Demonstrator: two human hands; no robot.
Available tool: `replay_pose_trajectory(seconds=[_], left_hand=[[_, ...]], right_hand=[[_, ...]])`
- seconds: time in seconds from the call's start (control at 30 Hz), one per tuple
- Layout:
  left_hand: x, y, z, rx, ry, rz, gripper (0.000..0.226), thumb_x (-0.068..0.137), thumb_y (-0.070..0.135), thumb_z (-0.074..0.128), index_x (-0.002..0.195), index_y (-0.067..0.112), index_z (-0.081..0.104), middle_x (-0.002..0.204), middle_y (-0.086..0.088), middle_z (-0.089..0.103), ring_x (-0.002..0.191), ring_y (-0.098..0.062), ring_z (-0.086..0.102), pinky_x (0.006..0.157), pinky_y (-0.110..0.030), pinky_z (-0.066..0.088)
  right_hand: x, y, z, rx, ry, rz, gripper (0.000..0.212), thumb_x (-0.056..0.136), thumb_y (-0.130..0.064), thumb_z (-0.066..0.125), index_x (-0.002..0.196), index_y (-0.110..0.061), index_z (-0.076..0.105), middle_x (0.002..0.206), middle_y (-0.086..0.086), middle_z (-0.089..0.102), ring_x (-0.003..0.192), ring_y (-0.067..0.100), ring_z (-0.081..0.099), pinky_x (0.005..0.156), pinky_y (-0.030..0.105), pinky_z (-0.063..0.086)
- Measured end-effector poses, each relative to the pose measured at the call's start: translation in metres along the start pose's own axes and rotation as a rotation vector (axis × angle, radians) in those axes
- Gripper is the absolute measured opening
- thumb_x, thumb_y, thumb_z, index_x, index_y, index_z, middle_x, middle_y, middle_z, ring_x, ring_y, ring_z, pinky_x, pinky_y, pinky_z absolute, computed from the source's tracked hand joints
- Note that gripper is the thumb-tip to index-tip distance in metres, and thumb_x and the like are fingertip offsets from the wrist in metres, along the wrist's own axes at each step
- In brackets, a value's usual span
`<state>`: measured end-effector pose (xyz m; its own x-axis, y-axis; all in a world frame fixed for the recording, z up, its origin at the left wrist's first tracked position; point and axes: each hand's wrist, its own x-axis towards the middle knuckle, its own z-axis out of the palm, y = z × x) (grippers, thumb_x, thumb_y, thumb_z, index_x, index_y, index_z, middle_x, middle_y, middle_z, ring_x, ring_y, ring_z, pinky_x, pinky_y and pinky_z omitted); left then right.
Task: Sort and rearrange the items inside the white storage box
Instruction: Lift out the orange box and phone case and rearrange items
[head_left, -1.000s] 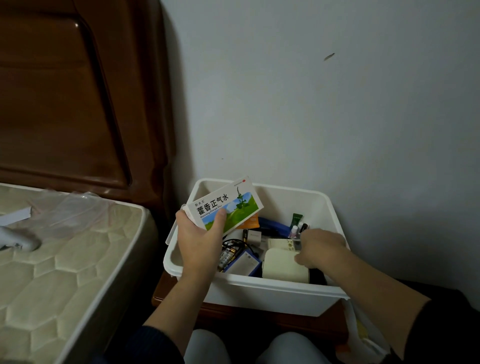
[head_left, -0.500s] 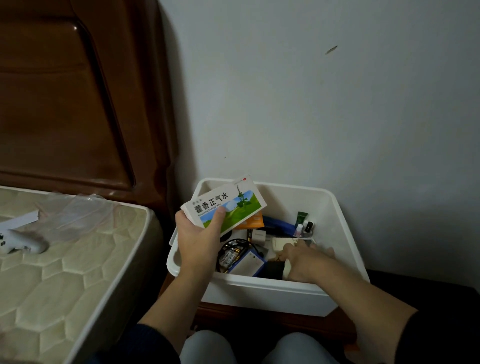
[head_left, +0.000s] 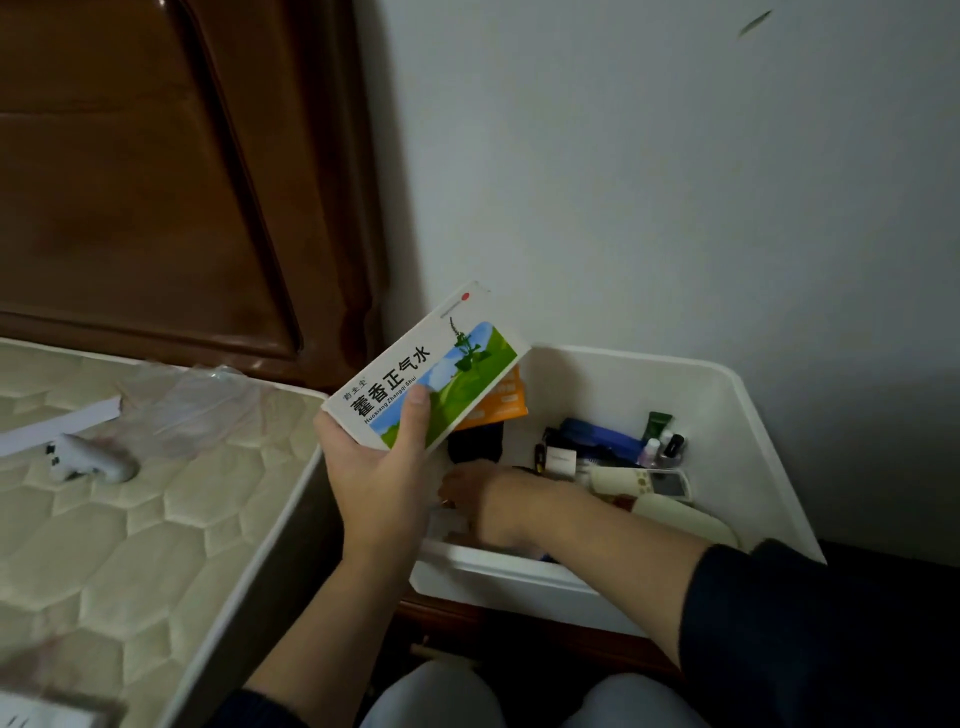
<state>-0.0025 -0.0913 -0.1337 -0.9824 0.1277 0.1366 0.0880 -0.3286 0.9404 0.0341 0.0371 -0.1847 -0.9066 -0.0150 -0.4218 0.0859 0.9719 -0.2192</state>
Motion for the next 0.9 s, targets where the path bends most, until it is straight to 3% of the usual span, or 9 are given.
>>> replay_pose_trajectory(seconds=[0.07, 0.17, 0.27, 0.4, 0.53, 0.63, 0.73, 0.9], left_hand=[[0.001, -0.001, -0.002, -0.016, -0.009, -0.002, 0.045, 0.087, 0.033, 0.085, 0.12, 0.031, 0.055, 0.117, 0.011, 0.076, 0.11, -0.01, 0.074, 0.081, -0.019, 0.061], [0.0, 0.0, -0.002, -0.003, -0.042, 0.004, 0.046, 0.085, 0.035, 0.085, 0.119, 0.031, 0.055, 0.117, 0.011, 0.076, 0.109, -0.009, 0.074, 0.081, -0.019, 0.061], [0.0, 0.0, 0.0, 0.02, -0.07, -0.005, 0.047, 0.085, 0.034, 0.085, 0.12, 0.029, 0.054, 0.115, 0.015, 0.076, 0.107, -0.007, 0.075, 0.079, -0.018, 0.06], [0.0, 0.0, 0.002, 0.042, -0.083, -0.005, 0.045, 0.087, 0.029, 0.084, 0.12, 0.026, 0.053, 0.111, 0.018, 0.075, 0.106, -0.004, 0.074, 0.079, -0.016, 0.06], [0.001, -0.002, 0.001, 0.074, -0.085, -0.009, 0.045, 0.087, 0.031, 0.084, 0.12, 0.027, 0.054, 0.113, 0.02, 0.074, 0.105, -0.002, 0.074, 0.078, -0.015, 0.059], [0.0, -0.006, 0.003, 0.094, -0.078, -0.023, 0.045, 0.086, 0.033, 0.085, 0.118, 0.029, 0.054, 0.112, 0.021, 0.074, 0.105, -0.002, 0.073, 0.078, -0.015, 0.059], [-0.006, 0.003, 0.001, 0.079, -0.095, -0.016, 0.045, 0.085, 0.035, 0.086, 0.117, 0.029, 0.054, 0.111, 0.02, 0.074, 0.105, -0.001, 0.073, 0.077, -0.015, 0.059], [-0.003, 0.003, 0.002, 0.074, -0.09, -0.036, 0.049, 0.082, 0.041, 0.086, 0.118, 0.031, 0.054, 0.113, 0.018, 0.074, 0.107, -0.002, 0.073, 0.077, -0.016, 0.06]], right_hand=[[0.025, -0.006, 0.006, -0.076, -0.081, 0.059, 0.059, 0.102, -0.046, 0.058, 0.15, -0.013, 0.048, 0.151, 0.015, 0.047, 0.133, 0.038, 0.047, 0.108, 0.051, 0.045], [0.054, -0.012, 0.018, -0.126, -0.144, 0.062, 0.05, 0.104, -0.028, 0.06, 0.149, -0.007, 0.049, 0.155, 0.019, 0.047, 0.14, 0.039, 0.046, 0.114, 0.051, 0.041], [0.056, -0.006, 0.021, -0.097, -0.217, 0.03, 0.045, 0.11, -0.036, 0.047, 0.152, -0.019, 0.049, 0.157, 0.011, 0.047, 0.138, 0.033, 0.048, 0.112, 0.045, 0.042], [0.042, 0.0, 0.012, -0.13, -0.288, -0.002, 0.046, 0.106, -0.044, 0.05, 0.149, -0.03, 0.047, 0.152, 0.01, 0.05, 0.133, 0.036, 0.05, 0.11, 0.049, 0.045], [0.033, 0.003, 0.004, -0.154, -0.431, 0.111, 0.051, 0.102, -0.05, 0.053, 0.147, -0.027, 0.046, 0.143, 0.01, 0.055, 0.118, 0.034, 0.057, 0.089, 0.041, 0.049], [0.017, 0.013, 0.0, -0.092, -0.414, 0.157, 0.051, 0.099, -0.05, 0.06, 0.141, -0.024, 0.048, 0.139, 0.008, 0.055, 0.105, 0.029, 0.053, 0.085, 0.04, 0.046], [-0.006, 0.013, -0.005, -0.037, -0.328, 0.193, 0.046, 0.095, -0.048, 0.066, 0.132, -0.025, 0.053, 0.135, 0.005, 0.058, 0.106, 0.026, 0.056, 0.085, 0.037, 0.049], [-0.015, 0.018, -0.014, 0.025, -0.302, 0.079, 0.035, 0.093, -0.035, 0.073, 0.124, -0.027, 0.059, 0.123, 0.0, 0.064, 0.105, 0.025, 0.064, 0.087, 0.038, 0.056]])
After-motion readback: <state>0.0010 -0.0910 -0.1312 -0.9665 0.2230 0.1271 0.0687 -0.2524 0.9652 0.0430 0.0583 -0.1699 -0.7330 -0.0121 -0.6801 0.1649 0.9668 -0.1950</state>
